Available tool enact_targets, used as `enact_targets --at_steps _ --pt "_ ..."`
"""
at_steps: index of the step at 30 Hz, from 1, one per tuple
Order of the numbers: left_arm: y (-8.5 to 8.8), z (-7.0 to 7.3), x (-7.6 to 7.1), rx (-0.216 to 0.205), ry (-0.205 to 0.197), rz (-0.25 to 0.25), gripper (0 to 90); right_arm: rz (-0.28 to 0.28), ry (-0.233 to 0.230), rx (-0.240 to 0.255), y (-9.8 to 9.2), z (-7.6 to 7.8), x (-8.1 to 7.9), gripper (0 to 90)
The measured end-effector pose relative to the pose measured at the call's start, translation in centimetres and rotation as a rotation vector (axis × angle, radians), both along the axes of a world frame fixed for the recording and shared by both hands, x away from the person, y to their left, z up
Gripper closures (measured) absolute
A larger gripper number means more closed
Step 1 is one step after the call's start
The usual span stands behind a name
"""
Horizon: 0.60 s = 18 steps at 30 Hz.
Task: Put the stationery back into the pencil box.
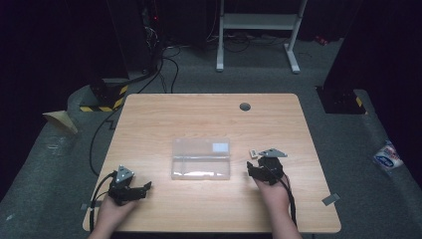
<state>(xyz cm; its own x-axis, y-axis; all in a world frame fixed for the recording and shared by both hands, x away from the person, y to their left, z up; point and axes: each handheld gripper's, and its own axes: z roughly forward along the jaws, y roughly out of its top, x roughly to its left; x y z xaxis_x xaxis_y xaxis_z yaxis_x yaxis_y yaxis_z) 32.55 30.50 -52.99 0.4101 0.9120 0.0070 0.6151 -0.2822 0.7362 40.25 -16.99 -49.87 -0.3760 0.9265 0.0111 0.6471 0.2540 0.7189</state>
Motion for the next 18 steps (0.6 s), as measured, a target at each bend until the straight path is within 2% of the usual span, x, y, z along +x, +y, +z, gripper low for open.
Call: enact_targets --at_steps 7,11,13,14,15,18 --pt "0.0 0.0 -0.1 -0.002 0.001 -0.005 15.7 -0.009 -0.018 -0.012 0.5 0.3 1.2 35.1" --pt "0.0 0.0 0.0 0.000 0.001 -0.011 15.3 -0.031 -0.027 -0.040 0.8 0.0 2.1 40.7" --pt "0.0 0.0 0.0 0.001 0.001 -0.011 15.2 -0.042 -0.020 -0.040 0.8 -0.1 2.3 42.5" --pt "0.0 0.0 0.0 0.001 0.001 -0.011 15.2 -0.066 -0.008 -0.056 0.9 -0.4 2.7 45.4" --pt "0.0 0.0 0.0 0.000 0.001 -0.011 15.2 -0.080 0.005 -0.047 1.0 -0.6 2.9 45.4" --pt "0.0 0.0 0.0 0.000 0.001 -0.011 15.3 -0.083 0.017 -0.057 1.2 -1.0 3.6 48.0"
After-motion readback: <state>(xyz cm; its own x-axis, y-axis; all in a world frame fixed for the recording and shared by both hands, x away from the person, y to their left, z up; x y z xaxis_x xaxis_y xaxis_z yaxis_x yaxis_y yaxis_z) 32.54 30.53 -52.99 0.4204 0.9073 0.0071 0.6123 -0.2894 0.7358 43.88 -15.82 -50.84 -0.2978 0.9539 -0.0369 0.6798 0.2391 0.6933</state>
